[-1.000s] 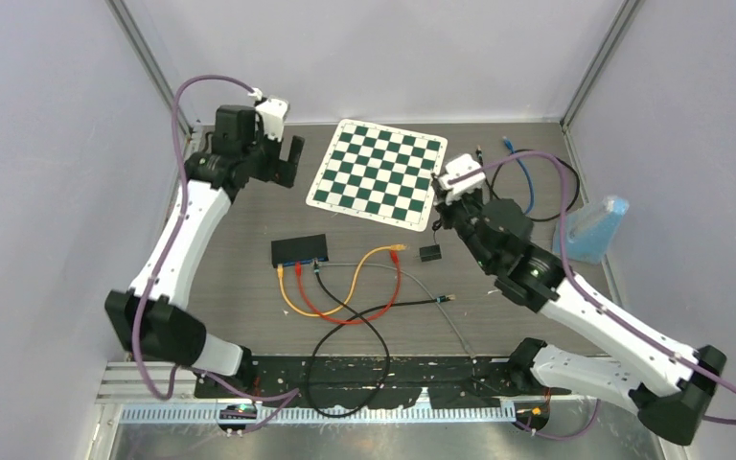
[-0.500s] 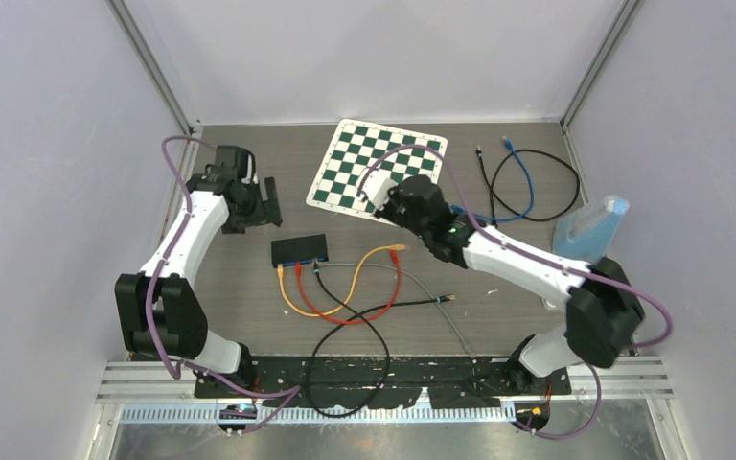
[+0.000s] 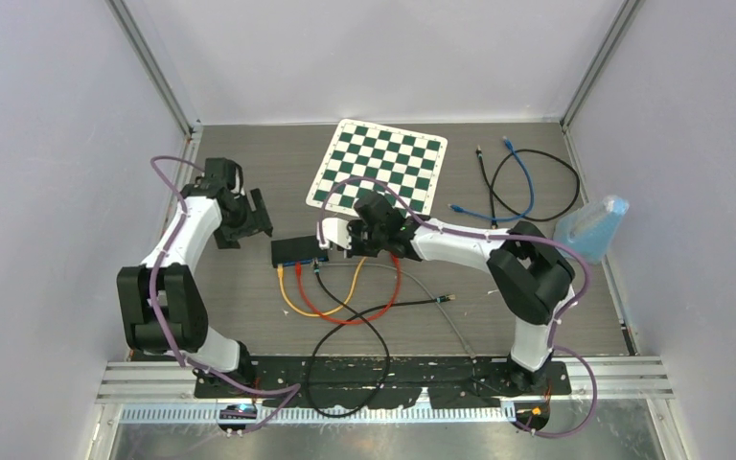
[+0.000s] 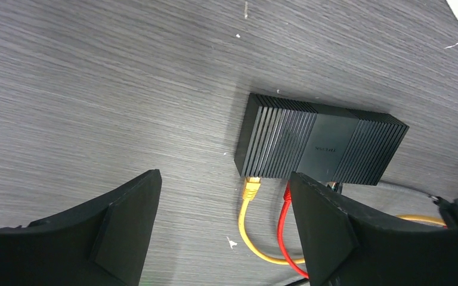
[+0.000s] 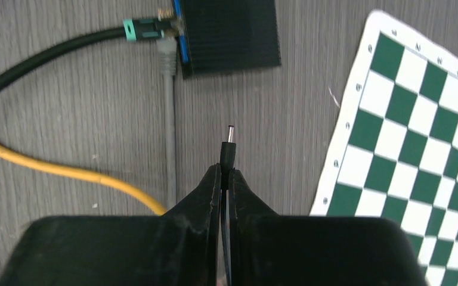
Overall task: Insert the plug into the switch port
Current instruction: Move the switch port to the center of the board.
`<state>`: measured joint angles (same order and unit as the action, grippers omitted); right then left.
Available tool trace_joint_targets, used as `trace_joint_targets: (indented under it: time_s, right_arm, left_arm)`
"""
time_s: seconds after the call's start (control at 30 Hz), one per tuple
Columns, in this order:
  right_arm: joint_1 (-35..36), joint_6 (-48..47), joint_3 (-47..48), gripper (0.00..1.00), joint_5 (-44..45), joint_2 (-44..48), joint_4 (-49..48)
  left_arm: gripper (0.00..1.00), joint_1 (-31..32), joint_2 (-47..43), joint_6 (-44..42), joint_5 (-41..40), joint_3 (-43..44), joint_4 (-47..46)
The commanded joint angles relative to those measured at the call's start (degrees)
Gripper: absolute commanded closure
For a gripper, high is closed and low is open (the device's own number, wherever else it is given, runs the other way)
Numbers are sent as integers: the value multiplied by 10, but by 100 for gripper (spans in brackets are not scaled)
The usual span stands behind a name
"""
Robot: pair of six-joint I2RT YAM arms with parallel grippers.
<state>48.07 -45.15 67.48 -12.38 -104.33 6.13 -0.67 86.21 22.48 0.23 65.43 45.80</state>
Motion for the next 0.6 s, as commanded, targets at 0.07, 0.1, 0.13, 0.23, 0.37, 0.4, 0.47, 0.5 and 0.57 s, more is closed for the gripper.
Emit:
trace_joint_targets:
  time_s: [0.07,0.1,0.13,0.23,0.37,0.4,0.47,0.5,0.57]
  right_arm:
    - [10,-37,71,95,-54,-53,12]
    - [10,-39,71,95,-56,-56,10]
    - [12,-42,71,95,-56,-62,6]
    - [12,-42,80,95,-49,-76,4]
    - [12,-41,82,95,-52,-88,2]
    - [12,-40,80,95,-54,-89,-1]
    - [12,-38,76,95,-55,-91,-8]
    - [12,-37,77,95,-55,-94,-8]
    - [14,-34,81,95,-46,-98,-7]
  left_arm:
    - [22,-34,31,-13,102,0,-32]
    - [23,-37,38,-16,117,3,-32]
    - [24,-40,45,-18,130,6,-32]
    - [28,-41,62,-27,164,10,-39]
    - [32,-41,81,-33,182,18,-44]
    - [34,-40,87,-35,184,20,-43]
    - [36,-41,98,-40,186,23,-40]
    - [36,-40,101,-42,185,23,-39]
    - [37,-41,109,-44,179,24,-36]
